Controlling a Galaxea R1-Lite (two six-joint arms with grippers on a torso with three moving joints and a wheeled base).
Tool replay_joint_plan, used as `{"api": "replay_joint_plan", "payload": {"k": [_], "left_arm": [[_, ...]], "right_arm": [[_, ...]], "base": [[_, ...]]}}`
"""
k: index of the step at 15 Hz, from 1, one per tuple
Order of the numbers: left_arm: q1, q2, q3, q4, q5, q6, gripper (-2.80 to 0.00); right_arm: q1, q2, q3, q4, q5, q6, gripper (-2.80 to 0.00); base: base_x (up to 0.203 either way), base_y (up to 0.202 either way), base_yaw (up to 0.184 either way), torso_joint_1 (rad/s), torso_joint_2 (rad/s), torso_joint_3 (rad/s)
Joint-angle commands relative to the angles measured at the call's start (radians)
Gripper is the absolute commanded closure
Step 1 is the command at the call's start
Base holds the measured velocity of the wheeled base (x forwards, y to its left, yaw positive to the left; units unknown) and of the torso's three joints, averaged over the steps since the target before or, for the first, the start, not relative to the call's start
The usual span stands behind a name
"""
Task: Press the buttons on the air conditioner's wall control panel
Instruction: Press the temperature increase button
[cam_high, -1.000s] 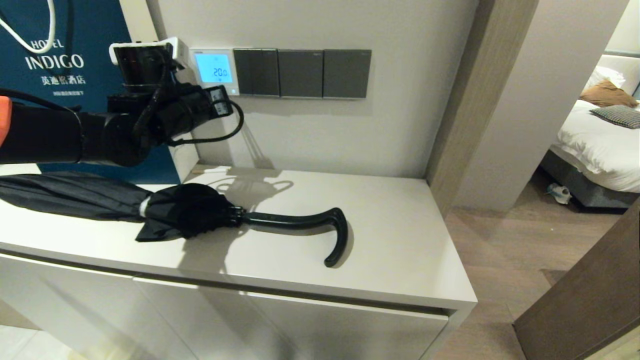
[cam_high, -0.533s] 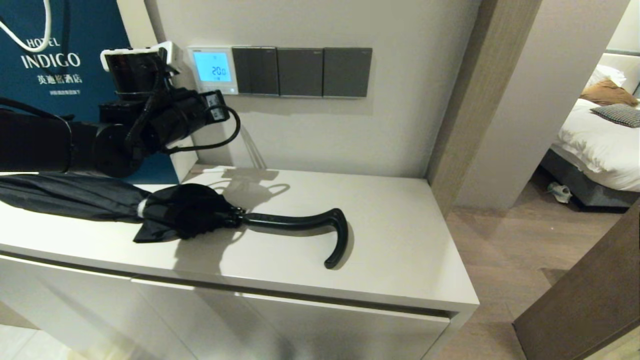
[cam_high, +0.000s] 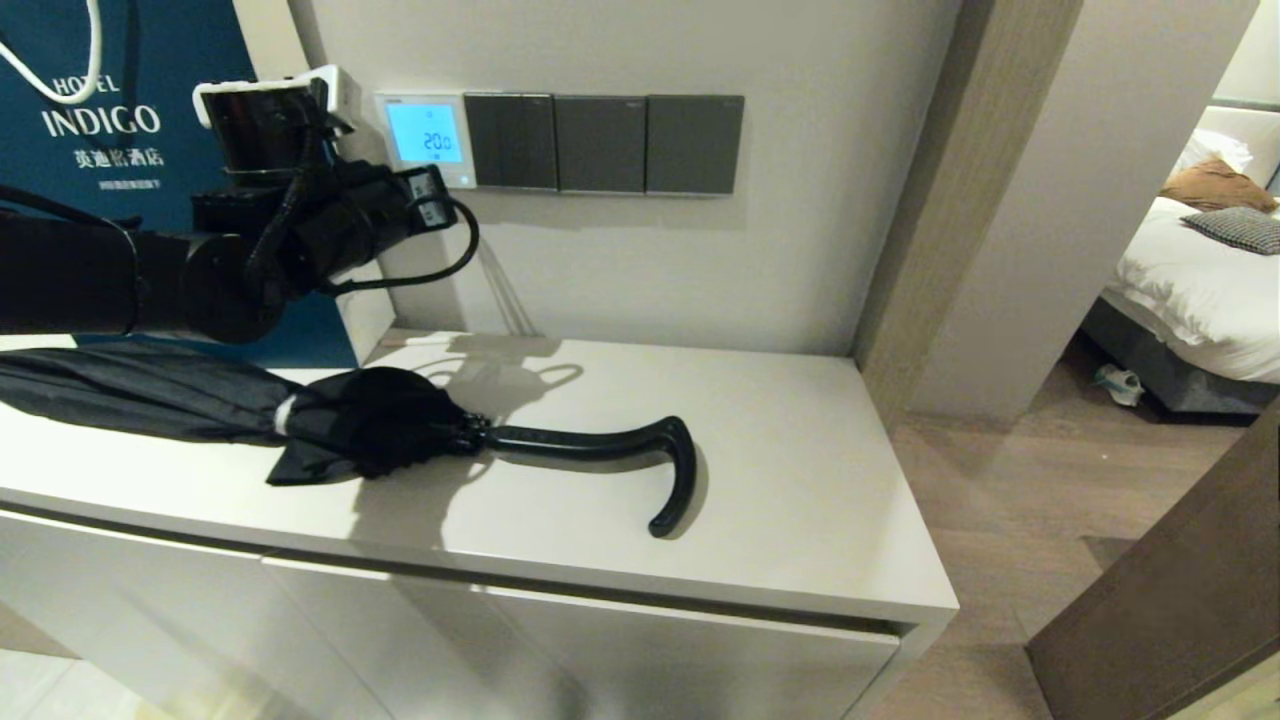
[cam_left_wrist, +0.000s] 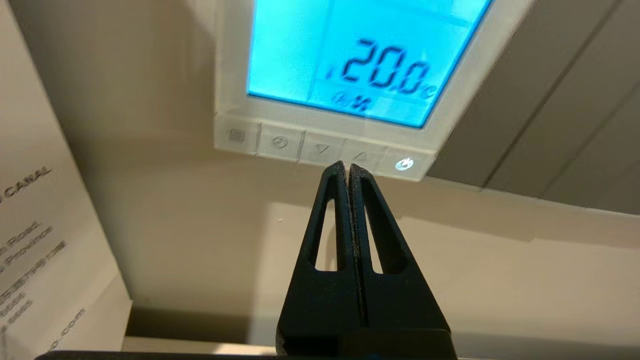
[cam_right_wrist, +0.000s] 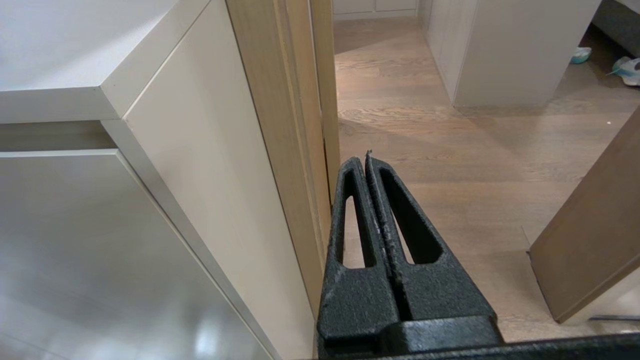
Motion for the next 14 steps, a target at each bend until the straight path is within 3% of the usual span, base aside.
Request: {"api": "replay_joint_plan", "payload": {"k": [1, 14], "left_arm": [[-0.001, 0.003, -0.003, -0.003, 0.001, -0.002, 0.0], [-0.017, 0.026, -0.024, 0.001, 0.001, 0.0, 0.0]], "right_arm": [[0.0, 0.001, 0.002, 0.0, 0.0, 0.0, 0.0], [0.0, 0.001, 0.002, 0.0, 0.0, 0.0, 0.0]], "base": [[0.0, 0.0, 0.0, 0.0, 0.0, 0.0], [0.0, 0.0, 0.0, 0.0, 0.0, 0.0]]}}
